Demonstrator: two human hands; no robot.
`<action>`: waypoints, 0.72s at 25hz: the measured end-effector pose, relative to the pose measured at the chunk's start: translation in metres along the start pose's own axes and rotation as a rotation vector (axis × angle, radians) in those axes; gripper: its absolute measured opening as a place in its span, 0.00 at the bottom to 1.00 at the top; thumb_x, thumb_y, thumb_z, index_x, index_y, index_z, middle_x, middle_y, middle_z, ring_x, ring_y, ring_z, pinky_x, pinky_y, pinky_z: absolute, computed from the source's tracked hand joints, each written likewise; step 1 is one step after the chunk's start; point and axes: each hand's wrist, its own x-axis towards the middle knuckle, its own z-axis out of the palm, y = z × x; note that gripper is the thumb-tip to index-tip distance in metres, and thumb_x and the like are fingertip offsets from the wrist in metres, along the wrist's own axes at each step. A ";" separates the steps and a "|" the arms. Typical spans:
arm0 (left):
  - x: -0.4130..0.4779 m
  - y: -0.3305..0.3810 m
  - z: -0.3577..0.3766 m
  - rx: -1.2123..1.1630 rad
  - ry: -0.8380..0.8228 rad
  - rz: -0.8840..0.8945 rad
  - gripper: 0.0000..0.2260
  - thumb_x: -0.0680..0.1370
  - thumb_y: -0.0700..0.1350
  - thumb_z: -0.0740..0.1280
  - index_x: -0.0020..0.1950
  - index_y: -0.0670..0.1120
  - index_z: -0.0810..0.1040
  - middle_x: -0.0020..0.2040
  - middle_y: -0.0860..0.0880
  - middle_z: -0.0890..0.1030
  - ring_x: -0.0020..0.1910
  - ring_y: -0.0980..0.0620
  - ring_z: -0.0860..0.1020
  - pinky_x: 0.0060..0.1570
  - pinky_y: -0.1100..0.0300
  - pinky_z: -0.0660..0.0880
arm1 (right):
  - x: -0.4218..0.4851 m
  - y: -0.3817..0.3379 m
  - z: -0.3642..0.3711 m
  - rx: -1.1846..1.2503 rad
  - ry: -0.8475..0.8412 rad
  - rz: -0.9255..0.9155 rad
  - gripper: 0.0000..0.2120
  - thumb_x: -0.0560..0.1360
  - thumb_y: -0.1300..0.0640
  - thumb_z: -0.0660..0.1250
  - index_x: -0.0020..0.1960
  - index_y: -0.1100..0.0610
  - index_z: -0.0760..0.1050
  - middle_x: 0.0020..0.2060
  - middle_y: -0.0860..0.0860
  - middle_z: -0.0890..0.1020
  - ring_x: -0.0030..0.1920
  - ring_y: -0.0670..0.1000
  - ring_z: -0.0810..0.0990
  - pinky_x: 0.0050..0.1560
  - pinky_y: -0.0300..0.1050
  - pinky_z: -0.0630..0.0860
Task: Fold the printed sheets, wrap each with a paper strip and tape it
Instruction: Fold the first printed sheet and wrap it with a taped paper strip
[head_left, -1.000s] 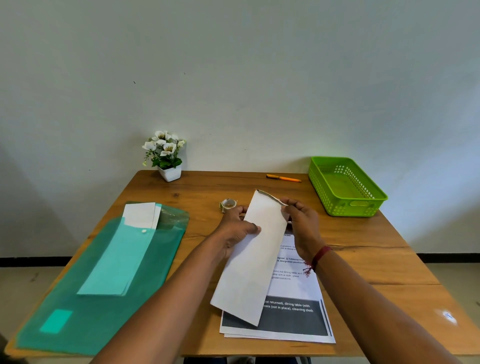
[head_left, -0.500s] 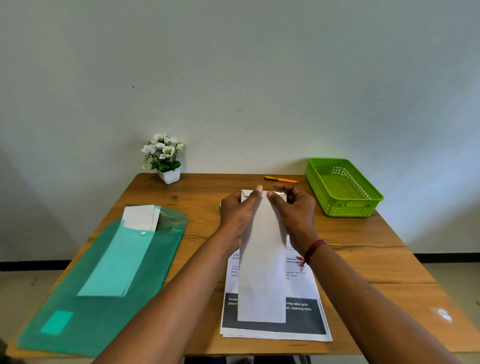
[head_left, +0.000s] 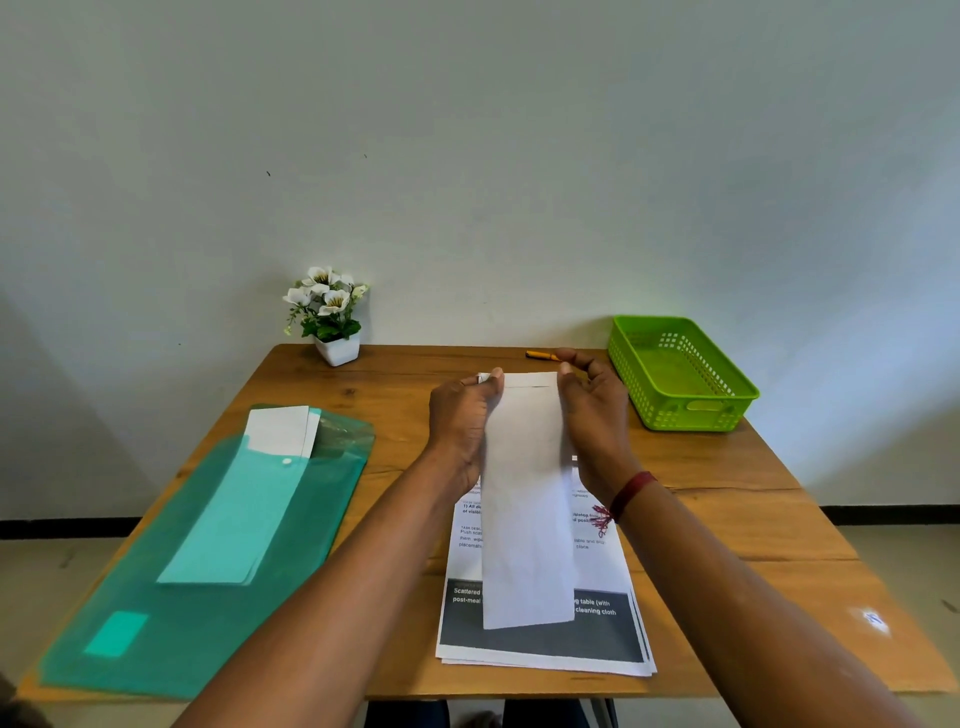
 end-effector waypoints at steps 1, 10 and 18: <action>0.000 0.000 -0.001 -0.025 0.000 -0.011 0.15 0.77 0.40 0.71 0.57 0.29 0.78 0.53 0.33 0.82 0.45 0.42 0.80 0.48 0.46 0.78 | -0.003 0.000 -0.002 0.006 -0.027 -0.001 0.07 0.82 0.60 0.63 0.56 0.52 0.78 0.44 0.48 0.84 0.43 0.48 0.81 0.44 0.45 0.78; 0.010 -0.002 -0.028 -0.263 0.068 -0.067 0.08 0.80 0.46 0.69 0.54 0.42 0.79 0.55 0.38 0.84 0.55 0.37 0.82 0.57 0.36 0.78 | -0.042 0.037 -0.047 -0.317 -0.401 0.220 0.18 0.72 0.58 0.76 0.60 0.53 0.77 0.50 0.51 0.87 0.48 0.53 0.86 0.50 0.54 0.83; 0.014 -0.019 -0.095 0.012 -0.094 -0.068 0.05 0.76 0.38 0.72 0.49 0.46 0.80 0.48 0.47 0.85 0.53 0.44 0.80 0.46 0.50 0.80 | -0.031 0.023 -0.072 -0.907 -0.439 -0.177 0.07 0.72 0.58 0.75 0.48 0.49 0.82 0.29 0.41 0.79 0.30 0.38 0.75 0.30 0.30 0.65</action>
